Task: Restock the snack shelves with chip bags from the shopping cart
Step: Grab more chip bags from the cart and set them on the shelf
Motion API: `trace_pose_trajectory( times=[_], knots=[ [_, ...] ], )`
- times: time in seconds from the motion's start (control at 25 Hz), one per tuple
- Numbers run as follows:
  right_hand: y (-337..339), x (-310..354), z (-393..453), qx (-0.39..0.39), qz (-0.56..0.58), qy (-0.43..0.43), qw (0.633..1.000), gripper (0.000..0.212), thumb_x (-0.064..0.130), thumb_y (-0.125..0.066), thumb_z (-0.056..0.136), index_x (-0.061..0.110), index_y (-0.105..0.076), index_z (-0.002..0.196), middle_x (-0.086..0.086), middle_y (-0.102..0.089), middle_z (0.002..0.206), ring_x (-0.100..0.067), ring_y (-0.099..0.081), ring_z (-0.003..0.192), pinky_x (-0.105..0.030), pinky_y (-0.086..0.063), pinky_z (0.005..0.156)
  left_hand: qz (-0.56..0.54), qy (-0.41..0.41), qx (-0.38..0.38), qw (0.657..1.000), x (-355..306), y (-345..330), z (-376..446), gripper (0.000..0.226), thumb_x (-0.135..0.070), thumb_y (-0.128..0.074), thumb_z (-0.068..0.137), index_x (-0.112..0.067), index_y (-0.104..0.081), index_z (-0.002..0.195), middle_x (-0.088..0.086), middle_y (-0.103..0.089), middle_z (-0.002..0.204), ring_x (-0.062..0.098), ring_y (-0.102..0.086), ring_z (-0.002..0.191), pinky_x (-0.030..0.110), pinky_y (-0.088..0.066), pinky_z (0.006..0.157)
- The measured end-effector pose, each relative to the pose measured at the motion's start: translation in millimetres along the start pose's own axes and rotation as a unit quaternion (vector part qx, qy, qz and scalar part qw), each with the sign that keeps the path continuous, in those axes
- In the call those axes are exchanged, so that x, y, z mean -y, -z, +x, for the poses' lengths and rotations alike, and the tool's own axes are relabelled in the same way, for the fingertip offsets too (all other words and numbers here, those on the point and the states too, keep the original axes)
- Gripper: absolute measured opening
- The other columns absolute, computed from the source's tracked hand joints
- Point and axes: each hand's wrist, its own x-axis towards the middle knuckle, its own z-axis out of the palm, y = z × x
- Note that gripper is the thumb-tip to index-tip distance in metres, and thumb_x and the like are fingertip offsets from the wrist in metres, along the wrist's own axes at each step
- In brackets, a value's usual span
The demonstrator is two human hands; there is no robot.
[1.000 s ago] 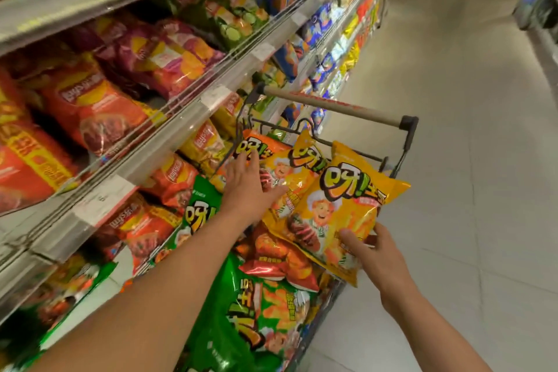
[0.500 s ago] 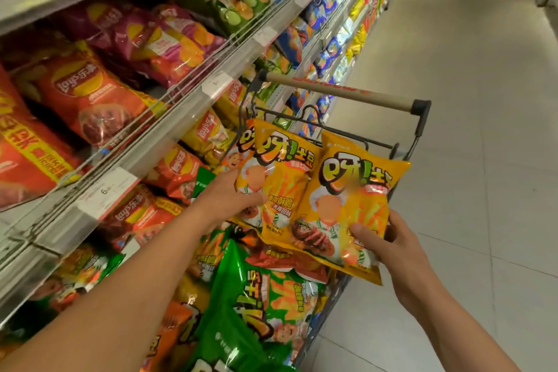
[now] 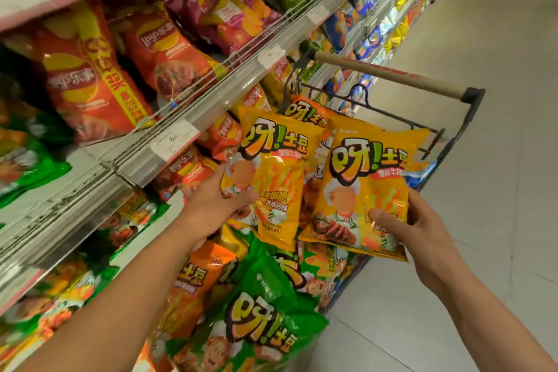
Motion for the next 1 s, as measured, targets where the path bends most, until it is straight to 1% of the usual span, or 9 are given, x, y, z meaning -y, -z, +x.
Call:
trace_pose_trajectory(
  times=[0.12, 0.16, 0.28, 0.36, 0.56, 0.68, 0.76, 0.84, 1.0],
  knots=[
    [-20, 3, -15, 0.021, -0.003, 0.001, 1.0, 0.052, 0.009, -0.077, 0.081, 0.025, -0.061, 0.128, -0.004, -0.076, 0.111, -0.025, -0.077, 0.092, -0.035, -0.062, 0.065, -0.016, -0.013, -0.019, 1.0, 8, 17, -35, 0.047, -0.034, -0.079, 0.083, -0.068, -0.057, 0.106, -0.039, -0.069, 0.097, -0.019, -0.064, 0.088, 0.001, -0.048, 0.065],
    [-27, 5, -21, 0.03, -0.004, 0.001, 1.0, 0.052, 0.008, -0.077, 0.082, 0.026, -0.061, 0.129, -0.004, -0.077, 0.11, -0.025, -0.077, 0.092, -0.035, -0.062, 0.066, -0.023, -0.021, -0.026, 0.999, 10, 24, -50, 0.046, -0.037, -0.079, 0.082, -0.067, -0.058, 0.109, -0.038, -0.07, 0.102, -0.016, -0.065, 0.093, 0.002, -0.049, 0.068],
    [-51, 10, -45, 0.052, -0.019, 0.007, 0.998, 0.051, 0.007, -0.077, 0.083, 0.027, -0.062, 0.127, -0.003, -0.078, 0.109, -0.026, -0.076, 0.094, -0.038, -0.063, 0.069, -0.025, -0.015, -0.056, 0.998, 22, 47, -91, 0.063, -0.043, -0.08, 0.081, -0.048, -0.052, 0.137, -0.02, -0.067, 0.127, 0.009, -0.064, 0.117, 0.038, -0.053, 0.101],
    [-70, 13, -66, 0.073, -0.029, 0.022, 0.997, 0.051, 0.01, -0.078, 0.081, 0.028, -0.063, 0.126, -0.001, -0.078, 0.108, -0.024, -0.076, 0.093, -0.035, -0.064, 0.069, -0.037, -0.029, -0.073, 0.996, 31, 67, -126, 0.059, -0.041, -0.079, 0.084, -0.047, -0.054, 0.137, -0.019, -0.068, 0.126, 0.013, -0.065, 0.117, 0.049, -0.053, 0.101],
    [-124, 11, -149, 0.142, -0.048, 0.036, 0.988, 0.048, 0.015, -0.078, 0.078, 0.032, -0.067, 0.12, 0.0, -0.079, 0.106, -0.022, -0.077, 0.09, -0.031, -0.062, 0.063, -0.104, -0.045, -0.135, 0.984, 63, 106, -242, 0.052, -0.024, -0.08, 0.086, -0.042, -0.06, 0.131, -0.019, -0.073, 0.117, 0.002, -0.071, 0.102, 0.027, -0.059, 0.078],
    [-159, 1, -214, 0.191, -0.064, 0.035, 0.979, 0.043, 0.021, -0.079, 0.076, 0.032, -0.069, 0.116, 0.0, -0.079, 0.105, -0.019, -0.077, 0.087, -0.028, -0.06, 0.061, -0.116, -0.008, -0.186, 0.976, 95, 126, -329, 0.047, -0.02, -0.079, 0.087, -0.044, -0.063, 0.125, -0.011, -0.075, 0.107, 0.006, -0.072, 0.084, 0.033, -0.06, 0.072],
    [-185, -22, -254, 0.244, -0.088, 0.016, 0.966, 0.042, 0.022, -0.079, 0.077, 0.029, -0.068, 0.116, -0.002, -0.079, 0.105, -0.021, -0.078, 0.088, -0.028, -0.06, 0.06, -0.119, 0.032, -0.215, 0.969, 132, 136, -393, 0.041, -0.025, -0.08, 0.083, -0.044, -0.066, 0.116, -0.006, -0.074, 0.092, 0.008, -0.068, 0.069, 0.029, -0.058, 0.062],
    [-212, -48, -290, 0.282, -0.125, -0.012, 0.951, 0.043, 0.023, -0.08, 0.078, 0.031, -0.067, 0.118, 0.001, -0.079, 0.106, -0.021, -0.077, 0.089, -0.028, -0.061, 0.061, -0.14, 0.062, -0.234, 0.96, 169, 142, -454, 0.03, -0.031, -0.077, 0.08, -0.037, -0.069, 0.108, -0.006, -0.073, 0.082, 0.009, -0.064, 0.067, 0.026, -0.053, 0.059],
    [-270, -102, -343, 0.348, -0.179, -0.079, 0.917, 0.043, 0.02, -0.081, 0.079, 0.034, -0.065, 0.117, 0.006, -0.079, 0.1, -0.015, -0.077, 0.083, -0.026, -0.06, 0.058, -0.133, 0.139, -0.294, 0.936, 244, 153, -544, 0.029, -0.021, -0.08, 0.087, -0.022, -0.068, 0.114, -0.013, -0.074, 0.078, 0.003, -0.064, 0.066, 0.029, -0.052, 0.065]
  ],
)
